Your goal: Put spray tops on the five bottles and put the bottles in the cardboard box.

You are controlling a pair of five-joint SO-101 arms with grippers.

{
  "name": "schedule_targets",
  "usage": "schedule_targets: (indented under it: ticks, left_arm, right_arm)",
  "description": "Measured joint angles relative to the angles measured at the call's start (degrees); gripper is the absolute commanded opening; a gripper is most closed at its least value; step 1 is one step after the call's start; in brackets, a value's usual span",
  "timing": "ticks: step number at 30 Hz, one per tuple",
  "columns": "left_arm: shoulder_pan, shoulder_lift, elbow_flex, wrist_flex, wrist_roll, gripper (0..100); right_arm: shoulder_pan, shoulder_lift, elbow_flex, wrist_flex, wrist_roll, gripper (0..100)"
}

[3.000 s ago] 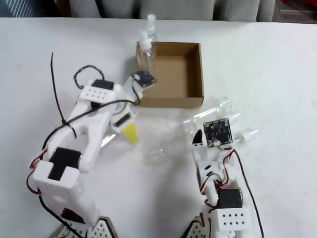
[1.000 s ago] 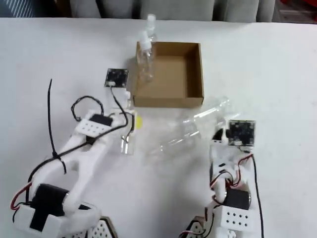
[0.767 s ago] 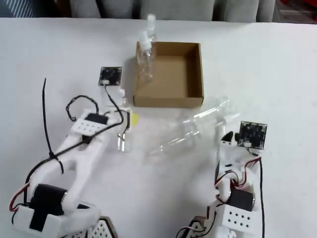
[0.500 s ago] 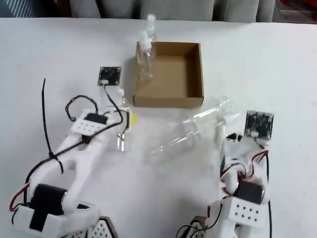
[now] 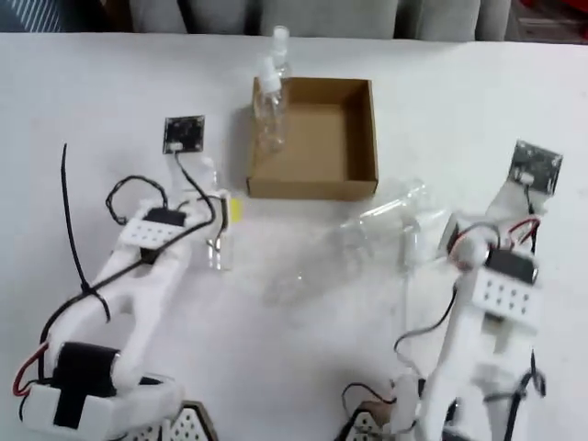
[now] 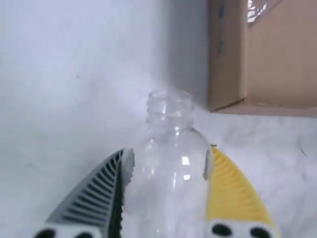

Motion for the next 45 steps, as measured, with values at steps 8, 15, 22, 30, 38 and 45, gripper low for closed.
schedule_targets:
  ticks: [8,15,22,30,38,45]
  left_arm:
    - [0.00,0.00,0.00,0.00,0.00,2]
    - [0.00,0.00,0.00,-0.18,-3.43,2]
    - [0.00,0.00,0.09,-0.18,-3.96,2]
    - [0.00,0.00,0.62,-0.18,-4.04,2]
    - [0.79,0.26,0.62,-0.18,-4.04,2]
    - [0.97,2.73,0.26,-0.44,-3.78,2]
  right_arm:
    - [0.09,18.11,-11.43,4.84,-14.59,25.2]
    - [0.09,20.84,-11.78,4.84,-24.88,27.7]
    - [0.09,22.68,-11.87,4.22,-26.73,21.6]
    - [0.09,28.75,-11.87,0.00,-27.25,21.6]
    - [0.09,30.15,-11.87,-3.78,-27.25,21.2]
    - [0.09,34.20,-11.87,-6.86,-27.25,21.2]
